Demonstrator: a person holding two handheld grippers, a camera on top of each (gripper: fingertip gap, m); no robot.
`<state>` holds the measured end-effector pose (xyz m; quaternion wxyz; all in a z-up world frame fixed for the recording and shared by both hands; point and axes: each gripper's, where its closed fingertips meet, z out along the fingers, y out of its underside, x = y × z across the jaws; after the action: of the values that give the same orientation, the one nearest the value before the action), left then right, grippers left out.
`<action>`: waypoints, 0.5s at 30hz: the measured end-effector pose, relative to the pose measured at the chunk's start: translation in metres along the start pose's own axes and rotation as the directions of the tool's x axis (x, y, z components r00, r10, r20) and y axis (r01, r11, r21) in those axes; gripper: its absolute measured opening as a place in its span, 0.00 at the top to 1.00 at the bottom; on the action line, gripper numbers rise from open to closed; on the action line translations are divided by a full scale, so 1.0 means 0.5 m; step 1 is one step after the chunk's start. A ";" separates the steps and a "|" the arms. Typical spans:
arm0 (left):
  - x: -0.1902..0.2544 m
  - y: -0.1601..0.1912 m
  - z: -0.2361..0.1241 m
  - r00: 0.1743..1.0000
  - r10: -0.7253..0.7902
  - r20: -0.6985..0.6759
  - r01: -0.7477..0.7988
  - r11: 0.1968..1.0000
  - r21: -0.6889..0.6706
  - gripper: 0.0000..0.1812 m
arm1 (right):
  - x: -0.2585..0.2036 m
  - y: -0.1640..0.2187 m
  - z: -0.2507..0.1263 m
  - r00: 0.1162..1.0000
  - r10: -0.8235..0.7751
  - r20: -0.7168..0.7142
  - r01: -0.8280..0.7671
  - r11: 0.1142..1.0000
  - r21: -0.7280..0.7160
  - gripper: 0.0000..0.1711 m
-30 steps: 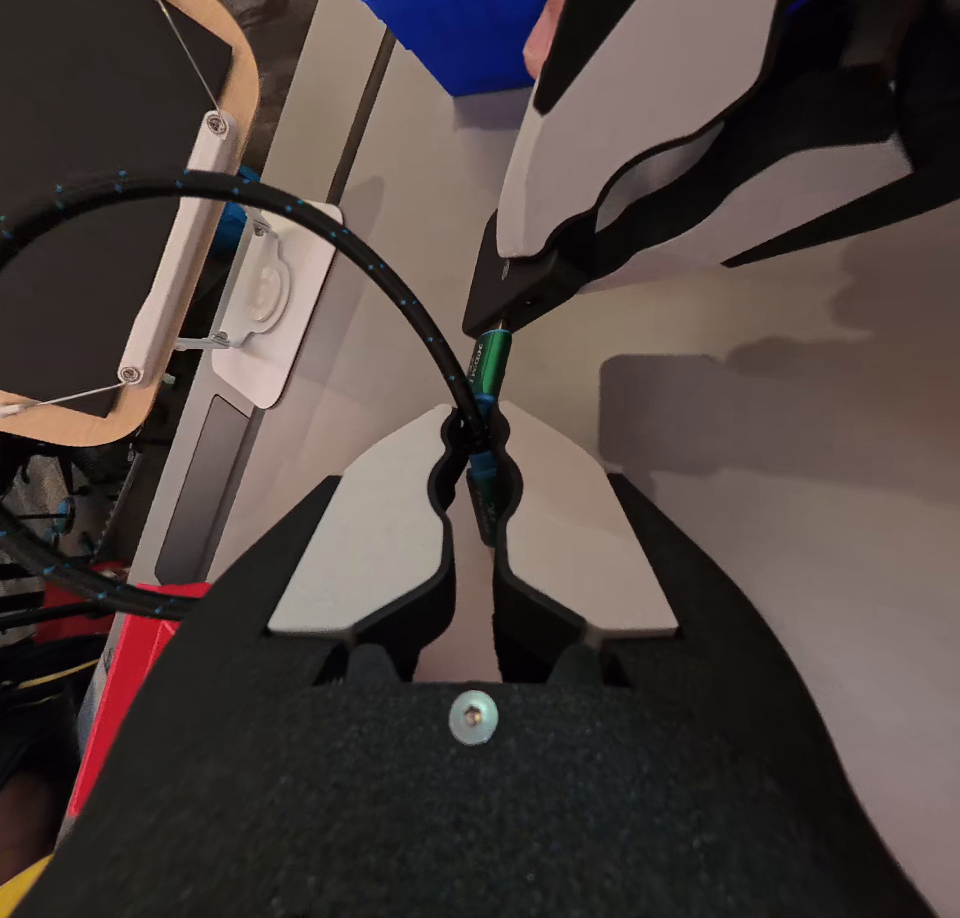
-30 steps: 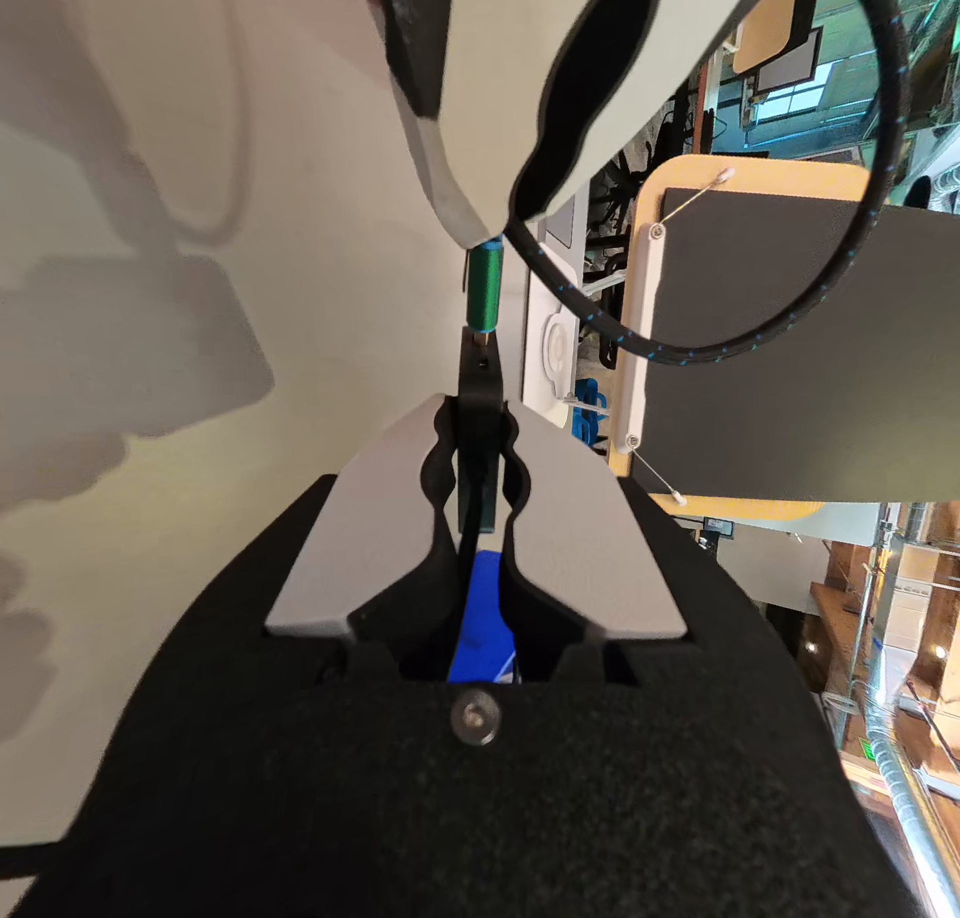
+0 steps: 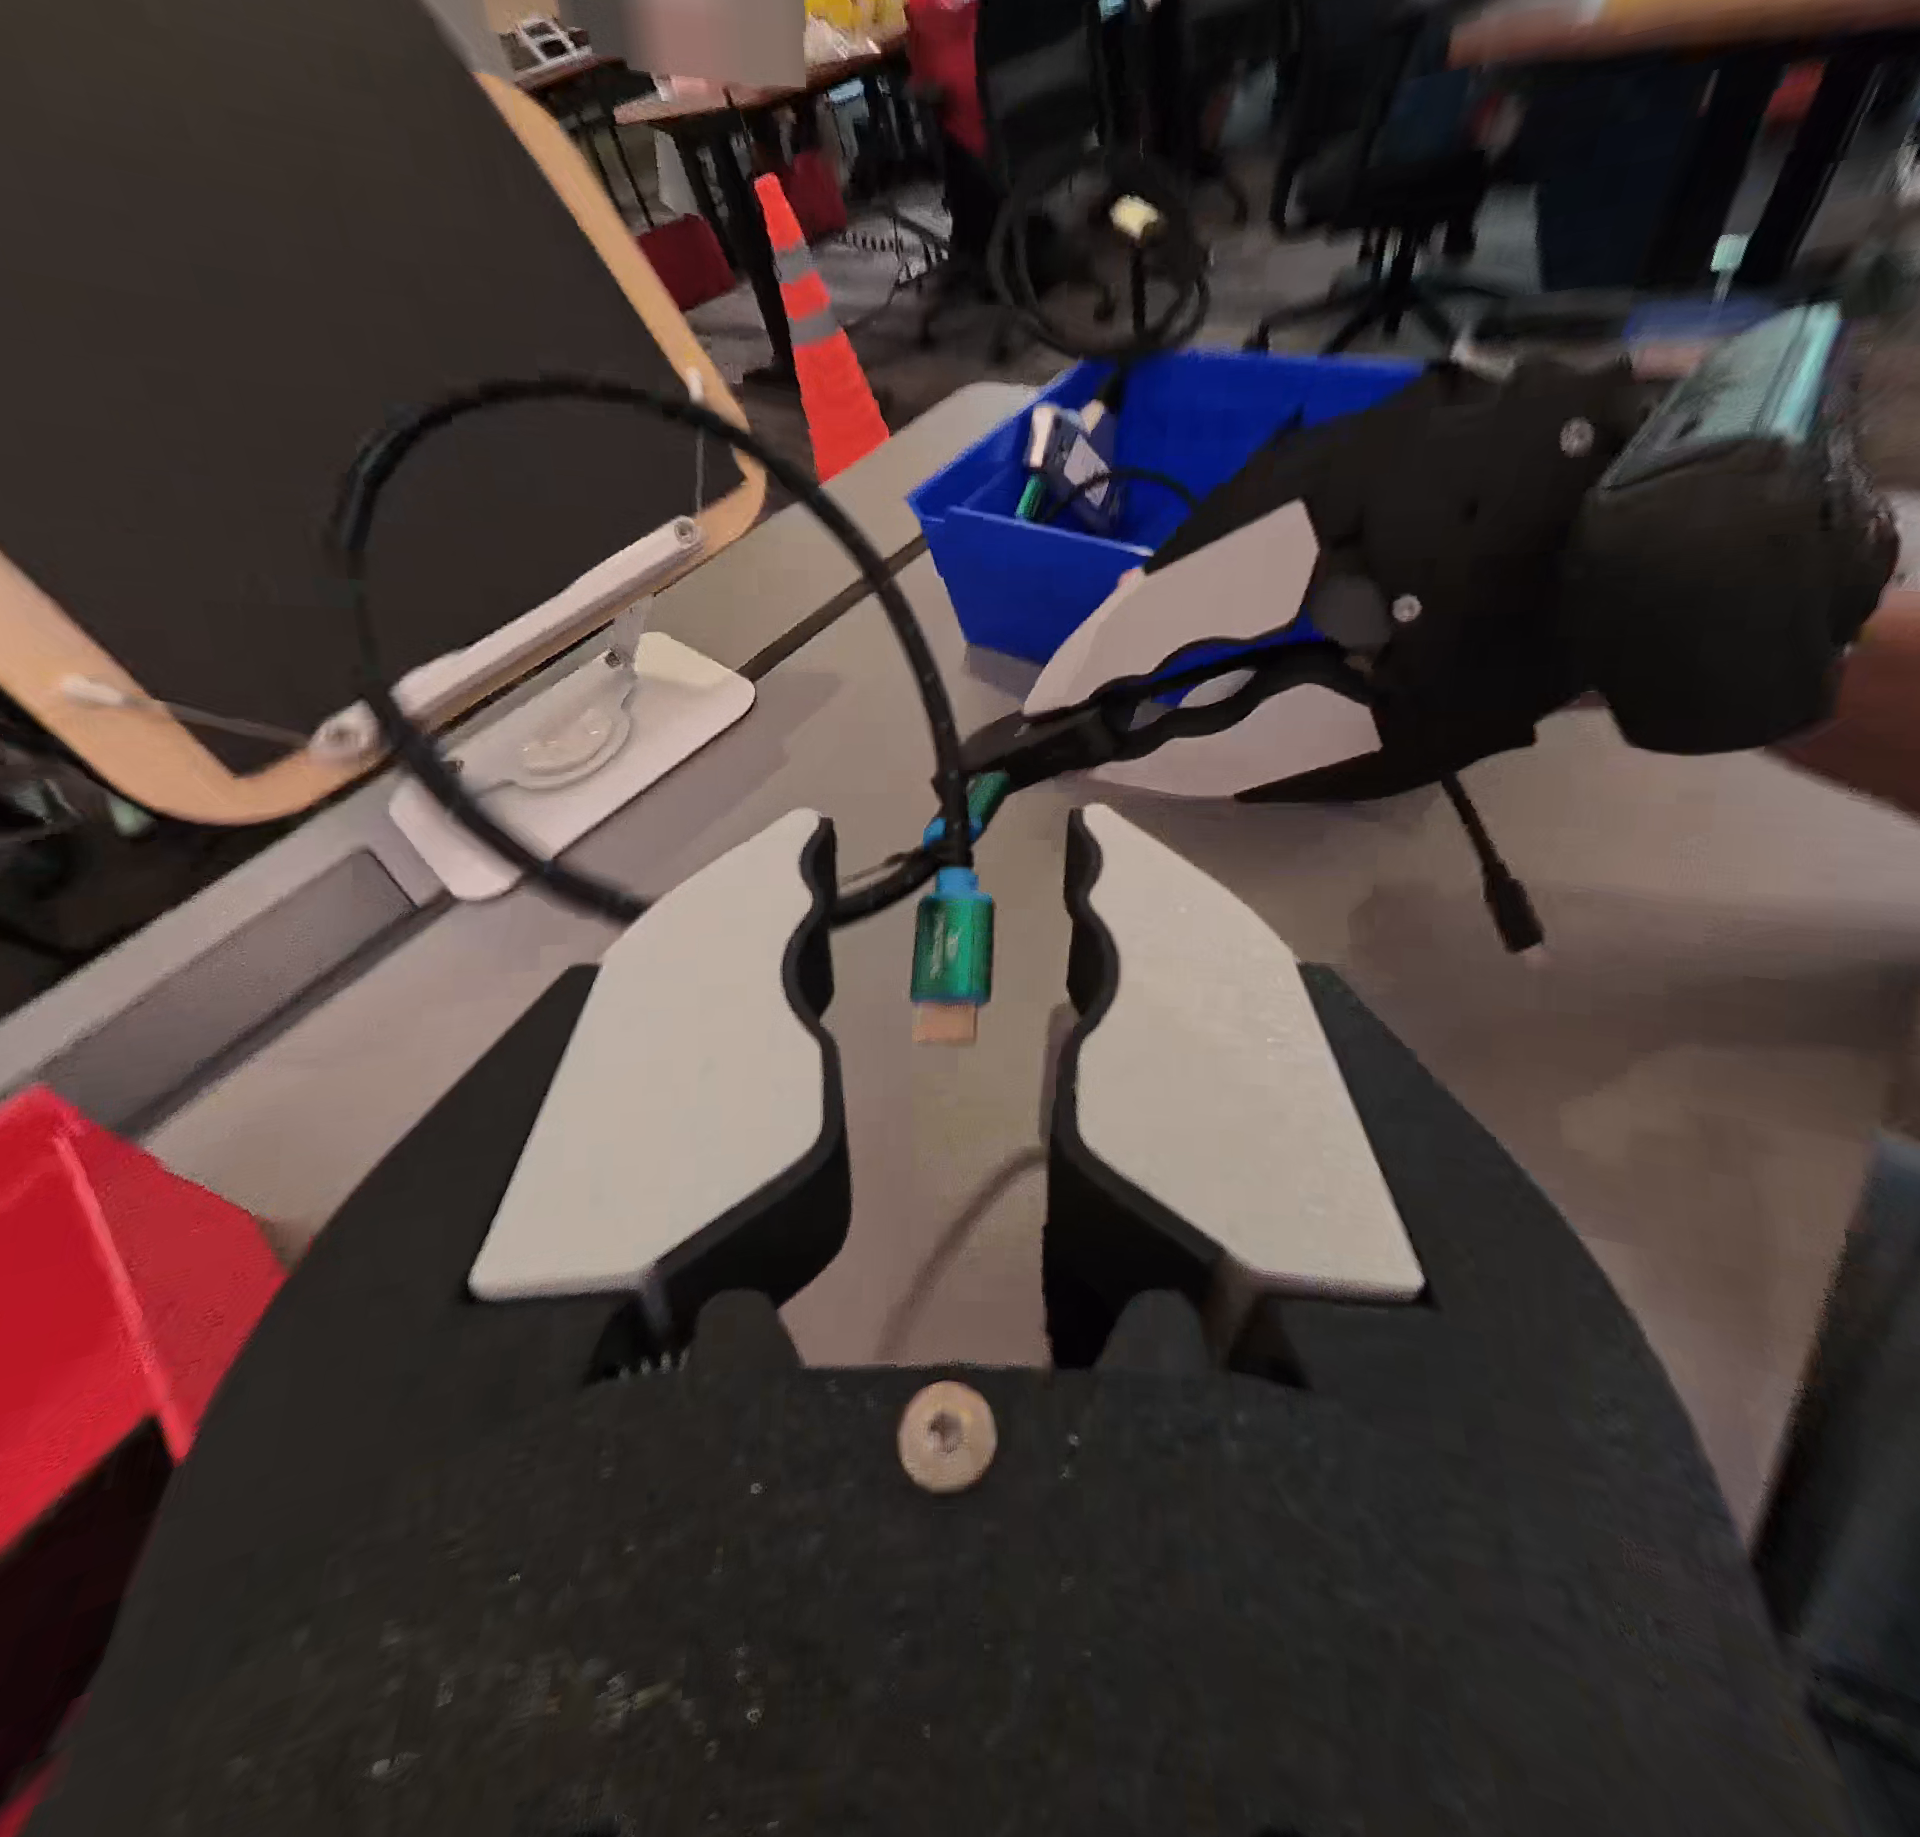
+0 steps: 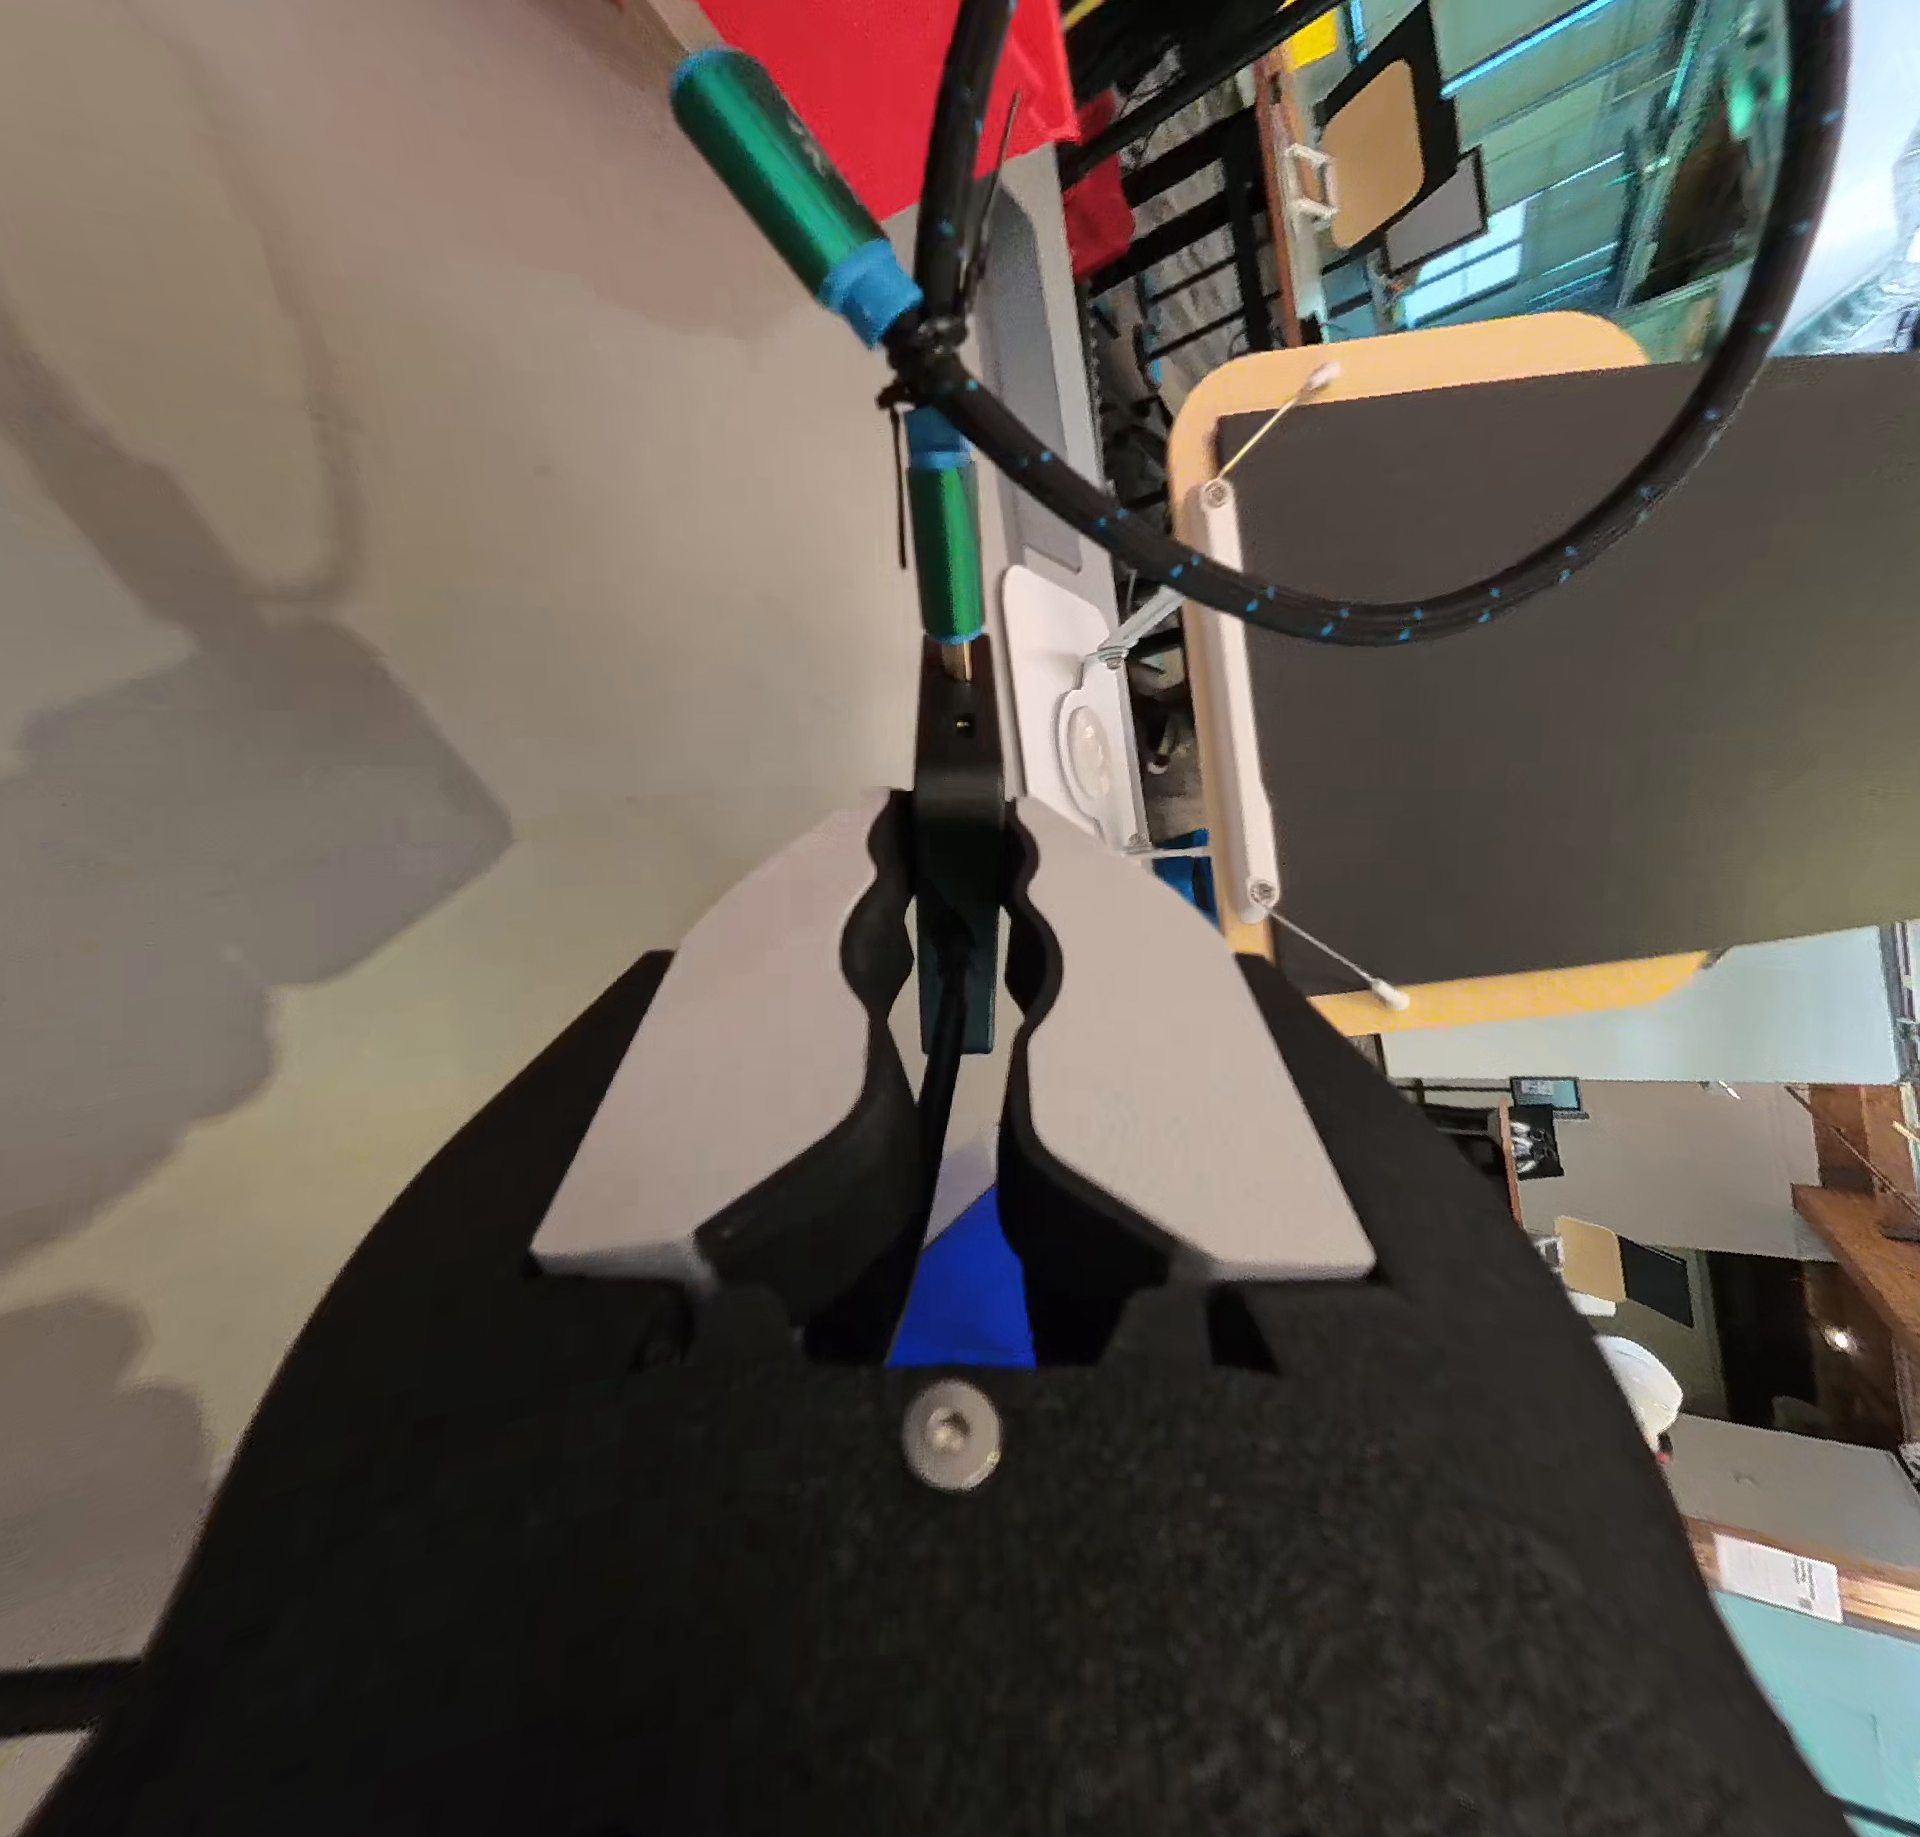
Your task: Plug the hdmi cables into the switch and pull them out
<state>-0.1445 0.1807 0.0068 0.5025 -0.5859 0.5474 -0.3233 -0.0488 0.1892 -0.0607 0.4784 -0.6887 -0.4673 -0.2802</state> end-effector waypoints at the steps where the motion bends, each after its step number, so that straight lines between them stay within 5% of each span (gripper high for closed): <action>1: -0.012 0.008 -0.012 0.998 -0.066 0.004 0.066 0.998 0.014 0.76 | 0.006 -0.003 -0.004 1.000 0.007 -0.015 -0.007 1.000 0.014 0.91; 7: -0.001 0.065 0.026 0.954 -0.275 -0.121 0.274 0.961 -0.030 0.68 | 0.017 -0.030 -0.016 0.997 -0.017 -0.078 0.022 0.998 0.060 0.91; 15: 0.018 0.049 0.046 0.911 -0.336 -0.239 0.350 0.937 0.013 0.89 | 0.003 -0.070 -0.034 0.993 -0.065 -0.097 0.077 0.990 0.115 0.91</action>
<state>-0.1289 0.1801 -0.0243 0.3865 -0.6167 0.4819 -0.4880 -0.0792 0.1779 -0.0391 0.5295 -0.6280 -0.4846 -0.3006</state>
